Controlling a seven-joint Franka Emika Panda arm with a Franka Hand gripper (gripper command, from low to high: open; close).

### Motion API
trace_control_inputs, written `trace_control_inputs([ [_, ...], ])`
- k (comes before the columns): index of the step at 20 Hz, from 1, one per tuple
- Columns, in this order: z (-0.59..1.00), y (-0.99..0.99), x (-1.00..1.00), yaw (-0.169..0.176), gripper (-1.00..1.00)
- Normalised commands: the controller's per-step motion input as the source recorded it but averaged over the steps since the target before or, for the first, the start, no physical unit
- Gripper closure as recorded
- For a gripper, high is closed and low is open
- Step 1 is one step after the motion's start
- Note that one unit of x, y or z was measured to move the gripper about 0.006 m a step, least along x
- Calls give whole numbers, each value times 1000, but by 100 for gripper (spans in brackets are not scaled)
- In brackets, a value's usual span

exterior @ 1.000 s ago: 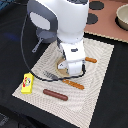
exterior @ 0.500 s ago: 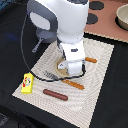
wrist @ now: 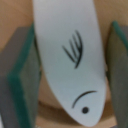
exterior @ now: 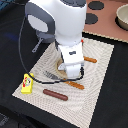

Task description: Interact with the objects in diverse but meaningful ways.

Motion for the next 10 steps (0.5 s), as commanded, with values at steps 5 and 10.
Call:
trace_control_inputs([
  [5,340,-19,52,19,100],
  [10,1000,297,-221,35,100],
])
